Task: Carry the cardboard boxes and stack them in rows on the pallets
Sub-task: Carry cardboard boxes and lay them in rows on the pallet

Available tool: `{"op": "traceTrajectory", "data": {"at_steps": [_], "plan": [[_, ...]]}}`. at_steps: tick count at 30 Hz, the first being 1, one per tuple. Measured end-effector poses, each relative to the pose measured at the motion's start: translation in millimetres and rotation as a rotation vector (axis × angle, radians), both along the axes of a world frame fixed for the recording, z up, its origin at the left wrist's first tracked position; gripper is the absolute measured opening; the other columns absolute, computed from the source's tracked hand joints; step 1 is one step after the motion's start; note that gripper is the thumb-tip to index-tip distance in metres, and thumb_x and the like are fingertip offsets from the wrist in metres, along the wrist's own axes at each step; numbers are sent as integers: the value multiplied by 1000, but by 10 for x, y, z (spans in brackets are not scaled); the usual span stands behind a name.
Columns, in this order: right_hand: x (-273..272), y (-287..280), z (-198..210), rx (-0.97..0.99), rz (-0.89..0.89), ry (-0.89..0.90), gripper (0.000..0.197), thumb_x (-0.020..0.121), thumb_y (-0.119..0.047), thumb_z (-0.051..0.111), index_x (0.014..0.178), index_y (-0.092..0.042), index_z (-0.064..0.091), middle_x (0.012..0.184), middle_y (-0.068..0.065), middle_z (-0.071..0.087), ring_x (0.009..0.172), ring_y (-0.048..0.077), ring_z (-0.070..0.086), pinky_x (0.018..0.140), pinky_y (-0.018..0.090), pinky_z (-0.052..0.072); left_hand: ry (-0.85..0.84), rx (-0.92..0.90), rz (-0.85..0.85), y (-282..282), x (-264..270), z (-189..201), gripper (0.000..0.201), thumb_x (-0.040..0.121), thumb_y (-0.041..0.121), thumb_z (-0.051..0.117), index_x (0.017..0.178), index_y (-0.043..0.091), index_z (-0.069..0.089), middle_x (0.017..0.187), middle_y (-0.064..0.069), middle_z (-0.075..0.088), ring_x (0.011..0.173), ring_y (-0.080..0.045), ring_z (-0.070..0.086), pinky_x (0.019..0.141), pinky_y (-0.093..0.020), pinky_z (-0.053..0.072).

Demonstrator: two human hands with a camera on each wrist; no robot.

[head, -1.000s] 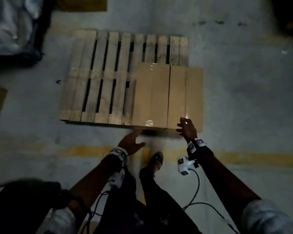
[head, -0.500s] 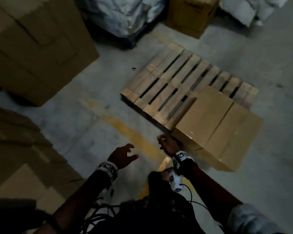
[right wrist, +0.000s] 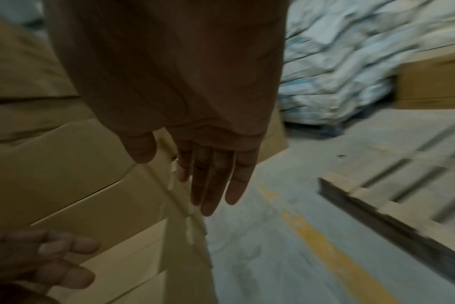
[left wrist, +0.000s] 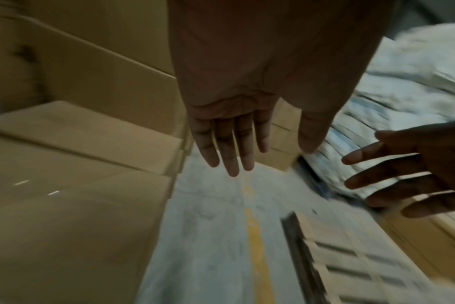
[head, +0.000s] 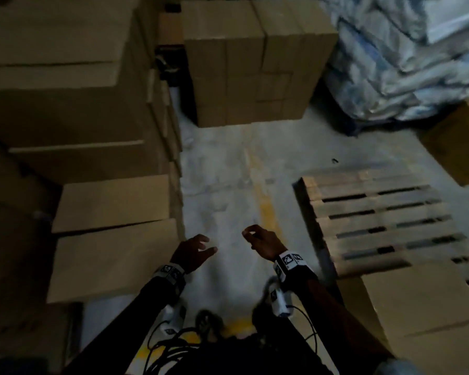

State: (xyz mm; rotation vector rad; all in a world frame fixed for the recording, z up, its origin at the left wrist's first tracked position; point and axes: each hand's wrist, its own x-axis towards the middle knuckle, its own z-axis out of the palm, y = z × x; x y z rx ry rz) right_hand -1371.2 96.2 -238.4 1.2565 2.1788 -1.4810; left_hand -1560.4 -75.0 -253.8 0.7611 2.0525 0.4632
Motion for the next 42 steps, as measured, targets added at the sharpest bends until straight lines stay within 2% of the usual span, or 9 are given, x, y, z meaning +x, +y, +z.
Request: {"op": "traceTrajectory", "data": {"at_steps": [5, 11, 16, 22, 27, 30, 34, 38, 42], "plan": [[-787, -186, 24, -20, 236, -20, 43, 105, -52, 48, 136, -24, 55, 110, 5, 72, 99, 28, 70, 86, 37, 54, 54, -85, 134, -472, -402, -157, 52, 96, 54, 62, 135, 21, 58, 137, -2, 64, 126, -26, 58, 106, -33, 43], [-1650, -153, -214, -60, 503, -90, 40, 102, -48, 56, 134, -23, 55, 117, 2, 68, 100, 20, 62, 84, 26, 43, 29, -173, 362, -833, -524, -403, 53, 95, 58, 61, 135, 23, 56, 135, -1, 64, 124, -22, 59, 104, -29, 42], [-2349, 144, -474, -37, 628, -39, 38, 99, -39, 64, 133, -23, 59, 125, 0, 67, 120, 23, 63, 97, 26, 47, 14, -199, 543, -700, -697, -551, 48, 98, 49, 63, 136, 21, 58, 139, 1, 61, 126, -19, 58, 101, -24, 41], [-3295, 929, -54, 79, 871, 187, 50, 98, -41, 63, 145, -25, 54, 146, -1, 58, 124, 26, 61, 107, 38, 48, 15, 41, 877, 180, -1446, -7, 48, 88, 59, 70, 123, 26, 66, 121, 1, 70, 112, -22, 65, 96, -33, 51], [-4121, 1727, 795, 120, 890, 552, 39, 101, -29, 64, 137, -18, 59, 132, 1, 65, 107, 14, 63, 84, 19, 47, 275, 371, 1012, 1197, -2294, 851, 29, 94, 41, 72, 118, 26, 68, 109, 6, 70, 103, -14, 66, 88, -27, 49], [-4608, 2106, 1216, 148, 810, 720, 32, 100, -27, 65, 130, -18, 65, 121, -2, 71, 103, 12, 66, 87, 23, 53, 387, 540, 1184, 1720, -2734, 1325, 33, 91, 38, 75, 118, 20, 70, 104, 6, 72, 99, -11, 67, 89, -30, 53], [-5166, 2509, 1518, 193, 724, 842, 31, 98, -34, 64, 126, -20, 68, 116, -6, 72, 102, 9, 67, 88, 32, 56, 500, 619, 1262, 2193, -3094, 1554, 54, 90, 44, 75, 137, 23, 58, 130, 7, 64, 112, -10, 60, 93, -31, 50], [-5819, 2912, 1624, 270, 691, 891, 34, 96, -36, 65, 126, -20, 68, 121, -4, 71, 105, 12, 65, 91, 38, 56, 513, 586, 1346, 2504, -3492, 1484, 77, 87, 57, 74, 150, 29, 40, 155, 2, 44, 135, -21, 48, 108, -44, 47], [-6438, 3279, 1652, 315, 698, 902, 36, 95, -34, 68, 128, -19, 65, 126, 0, 68, 111, 16, 63, 94, 34, 52, 629, 545, 1446, 2713, -3902, 1365, 82, 85, 60, 73, 151, 25, 38, 156, -3, 38, 142, -23, 36, 117, -48, 35]]}}
